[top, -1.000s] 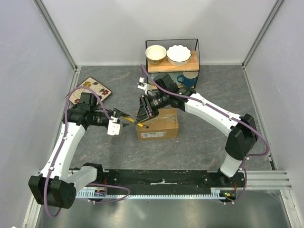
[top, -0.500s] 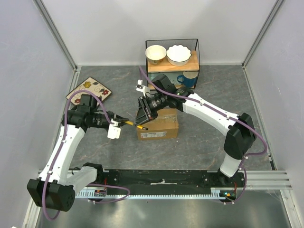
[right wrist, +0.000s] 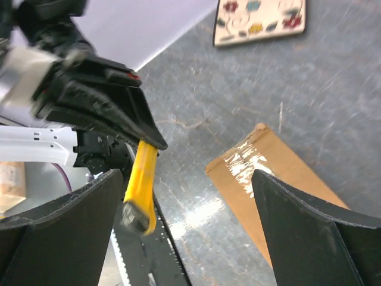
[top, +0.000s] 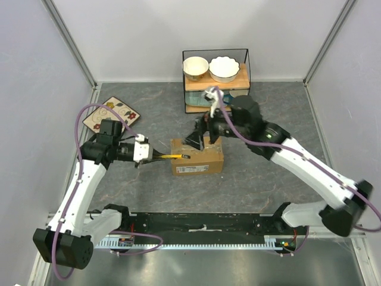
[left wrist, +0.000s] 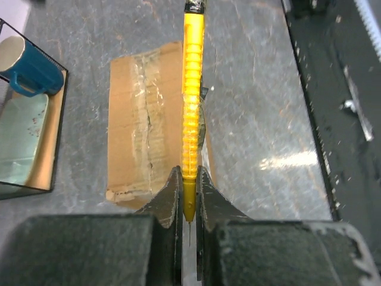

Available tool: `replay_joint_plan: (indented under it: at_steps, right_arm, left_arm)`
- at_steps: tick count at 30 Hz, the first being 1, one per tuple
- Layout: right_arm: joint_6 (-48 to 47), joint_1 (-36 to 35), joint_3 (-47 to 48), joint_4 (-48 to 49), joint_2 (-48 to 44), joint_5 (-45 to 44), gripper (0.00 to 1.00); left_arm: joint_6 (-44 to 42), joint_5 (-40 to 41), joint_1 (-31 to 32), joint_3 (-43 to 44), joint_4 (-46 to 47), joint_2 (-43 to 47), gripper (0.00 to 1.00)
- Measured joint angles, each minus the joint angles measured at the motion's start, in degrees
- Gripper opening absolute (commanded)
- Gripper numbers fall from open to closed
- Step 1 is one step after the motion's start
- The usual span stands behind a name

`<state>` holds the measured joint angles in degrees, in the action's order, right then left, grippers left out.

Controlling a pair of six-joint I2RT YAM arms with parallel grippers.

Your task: Unpack the express box

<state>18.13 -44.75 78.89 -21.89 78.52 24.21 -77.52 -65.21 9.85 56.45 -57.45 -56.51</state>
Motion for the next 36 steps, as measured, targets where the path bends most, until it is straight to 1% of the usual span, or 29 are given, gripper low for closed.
replay_joint_plan:
  at_steps: [3,6,10,15,21,27,33,34,36]
  right_arm:
    - [-2.8,0.0,-5.9,5.7,-8.9,-2.1,0.98]
    - [-4.1,0.0,-11.1,10.6,-13.9,-1.4,0.98]
    - [-4.7,0.0,-15.6,14.8,-15.4,1.4,0.98]
    - [-3.8,0.0,-19.1,19.8,-15.4,5.3,0.98]
    - [-1.8,-1.3,-21.4,26.6,-15.1,8.3,0.98]
    - [-0.7,-4.4,-21.4,32.0,-11.3,8.9,0.97]
    - [1.9,-5.3,-21.4,37.4,-6.3,8.4,0.89]
    - [2.2,-5.6,-21.4,38.2,-5.7,8.2,0.85]
    - [2.7,-6.2,-21.4,39.5,-5.2,7.6,0.81]
  left_arm:
    - [10.5,-3.8,-0.2,0.0,3.7,-0.4,0.02]
    - [20.8,-8.5,-0.2,-0.1,7.2,-2.4,0.02]
    - [30.5,-13.7,-0.4,0.0,9.9,-5.9,0.02]
    - [37.3,-16.3,-0.5,0.1,10.9,-7.5,0.02]
    - [41.0,-17.5,-0.5,1.2,11.3,-9.1,0.02]
    - [42.1,-17.6,-0.5,2.2,11.3,-10.0,0.02]
    - [42.9,-17.7,-0.8,3.4,11.4,-10.0,0.02]
    - [43.0,-17.8,-0.8,3.4,11.4,-10.0,0.02]
    - [43.1,-17.8,-0.9,3.4,11.4,-10.0,0.02]
